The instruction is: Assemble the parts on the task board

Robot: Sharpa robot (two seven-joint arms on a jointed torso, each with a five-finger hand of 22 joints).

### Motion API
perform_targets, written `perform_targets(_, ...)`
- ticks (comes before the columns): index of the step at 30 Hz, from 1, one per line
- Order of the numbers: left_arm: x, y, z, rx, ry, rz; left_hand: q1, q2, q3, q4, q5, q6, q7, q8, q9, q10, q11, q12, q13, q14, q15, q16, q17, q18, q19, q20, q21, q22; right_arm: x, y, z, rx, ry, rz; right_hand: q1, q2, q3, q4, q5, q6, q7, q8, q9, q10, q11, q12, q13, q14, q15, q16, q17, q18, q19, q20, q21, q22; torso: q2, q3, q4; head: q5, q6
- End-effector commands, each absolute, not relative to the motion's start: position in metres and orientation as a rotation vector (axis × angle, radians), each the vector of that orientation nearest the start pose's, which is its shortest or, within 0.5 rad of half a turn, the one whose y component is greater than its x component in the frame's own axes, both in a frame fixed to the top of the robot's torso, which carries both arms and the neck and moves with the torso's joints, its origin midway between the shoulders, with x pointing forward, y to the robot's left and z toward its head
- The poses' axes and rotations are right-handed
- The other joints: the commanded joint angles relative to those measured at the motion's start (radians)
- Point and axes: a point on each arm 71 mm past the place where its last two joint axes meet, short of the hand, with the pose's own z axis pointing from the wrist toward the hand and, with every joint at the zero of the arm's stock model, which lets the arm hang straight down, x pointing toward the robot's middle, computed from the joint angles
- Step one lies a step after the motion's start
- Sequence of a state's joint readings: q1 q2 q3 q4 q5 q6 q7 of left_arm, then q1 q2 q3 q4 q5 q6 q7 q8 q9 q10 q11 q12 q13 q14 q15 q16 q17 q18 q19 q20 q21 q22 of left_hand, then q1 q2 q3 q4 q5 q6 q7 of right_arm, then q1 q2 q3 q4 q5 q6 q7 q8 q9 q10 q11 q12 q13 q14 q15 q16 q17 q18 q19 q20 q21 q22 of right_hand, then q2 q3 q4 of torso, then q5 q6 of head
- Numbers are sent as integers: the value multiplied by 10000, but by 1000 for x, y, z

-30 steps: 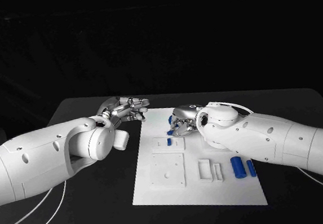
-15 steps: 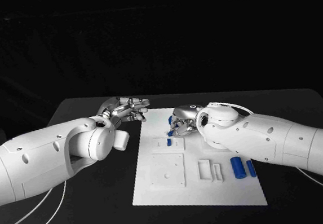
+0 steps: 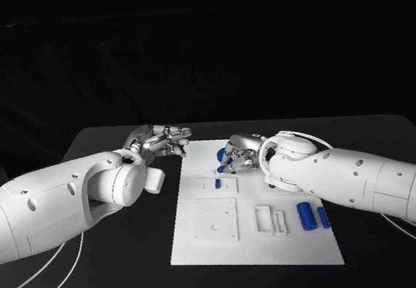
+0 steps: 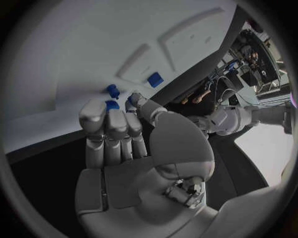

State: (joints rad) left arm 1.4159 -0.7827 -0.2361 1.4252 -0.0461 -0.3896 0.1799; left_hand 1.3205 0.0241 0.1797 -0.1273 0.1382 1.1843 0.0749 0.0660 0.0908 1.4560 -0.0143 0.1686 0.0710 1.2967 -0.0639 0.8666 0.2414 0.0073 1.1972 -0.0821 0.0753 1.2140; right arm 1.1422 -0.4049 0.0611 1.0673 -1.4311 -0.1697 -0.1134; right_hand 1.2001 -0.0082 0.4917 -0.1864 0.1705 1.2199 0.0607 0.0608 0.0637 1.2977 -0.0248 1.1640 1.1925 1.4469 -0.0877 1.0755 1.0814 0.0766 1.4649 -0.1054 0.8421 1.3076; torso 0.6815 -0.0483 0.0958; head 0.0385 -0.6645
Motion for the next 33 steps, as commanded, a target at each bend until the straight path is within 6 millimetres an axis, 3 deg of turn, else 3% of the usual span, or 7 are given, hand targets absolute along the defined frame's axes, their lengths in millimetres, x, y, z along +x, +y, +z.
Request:
perform_targets(1, 523, 217, -156, -9953, 15975, -12481, 1, -116, 3, 41, -51, -65, -10, -16, -11, 37, 38, -58, -5, 27, 25, -69, 9, -73, 69, 15, -31, -11, 548, -101, -214, 14, 18075, 7531, -111, -5, 71, 1, 81, 109, -3, 25, 15, 6, -77, -38, 13, -2, -47, -47, 13, -105, 292, -79, -22, 987, 3, 0, -8, -27, 49)
perform_targets(7, 524, 219, -155, -8967, 16152, -12366, -270, -269, -165, 248, -23, -267, 29, -24, -93, 51, 50, -57, -3, 38, 46, -86, 6, -73, 73, 51, -54, -82, 545, -109, -209, 904, 18578, 8213, -138, -19, 49, -9, 238, 122, -6, 25, 16, -5, -79, -60, 5, -9, -48, -62, 11, -106, 282, -81, -36, 984, -15, -3, -12, -56, 74)
perform_targets(8, 524, 219, -154, -8692, 16214, -12336, -477, -413, -449, 400, 441, -325, 36, -19, -117, 83, 54, -48, -1, 53, 49, -89, 5, -73, 87, 65, -64, -133, 544, -111, -207, 1080, 18700, 8347, -140, -19, 45, -10, 261, 123, -6, 24, 15, -3, -79, -57, 8, -10, -48, -64, 10, -106, 281, -81, -37, 984, -17, -4, -17, -61, 86)
perform_targets(13, 522, 218, -153, -6959, 16700, -12187, -918, -591, -1853, 1064, 316, -690, 88, -5, -219, 227, 94, 23, 18, 179, 45, 7, 53, -73, 212, 79, -61, -422, 538, -121, -200, 1845, 19331, 8968, -150, -14, 21, -15, 319, 127, -9, 23, 16, -9, -79, -66, 6, -18, -48, -69, 13, -101, 267, -84, -70, 978, -34, 8, -82, -38, 131)
perform_targets(17, 517, 212, -153, -5355, 17345, -12166, -791, -129, -3402, 1652, 326, -708, 28, -16, -215, 432, 9, 213, 76, 290, -27, 392, 268, -73, 419, 10, 20, -641, 532, -132, -194, 2397, 19933, 9488, -158, -1, -22, -18, 360, 130, -10, 25, 16, -25, -79, -89, -7, -26, -46, -74, 15, -96, 255, -80, -85, 975, -48, 33, -159, -6, 134)
perform_targets(25, 507, 196, -157, -2847, 18518, -12135, -608, 465, -3772, 1707, 453, -373, -167, -22, -230, 548, -231, 1106, 321, 527, -244, 1168, 620, -73, 672, -182, 389, -69, 520, -149, -188, 3320, 20936, 10273, -159, 40, -100, -22, 371, 125, -11, 23, 15, -32, -78, -105, -13, -39, -43, -85, 16, -99, 242, -75, -85, 975, -87, 92, -261, -13, 135)
perform_targets(33, 499, 180, -162, -1661, 19316, -12126, -773, 193, -3984, 1770, 262, -921, 53, -25, -242, 546, -119, 1315, 360, 527, -192, 1322, 663, -73, 657, -169, 446, 253, 508, -159, -187, 3896, 21889, 11055, -152, 72, -159, -35, 410, 116, -8, 23, 16, -46, -74, -109, -7, -57, -39, -95, 18, -91, 220, -73, -123, 966, -128, 174, -352, -108, 16)
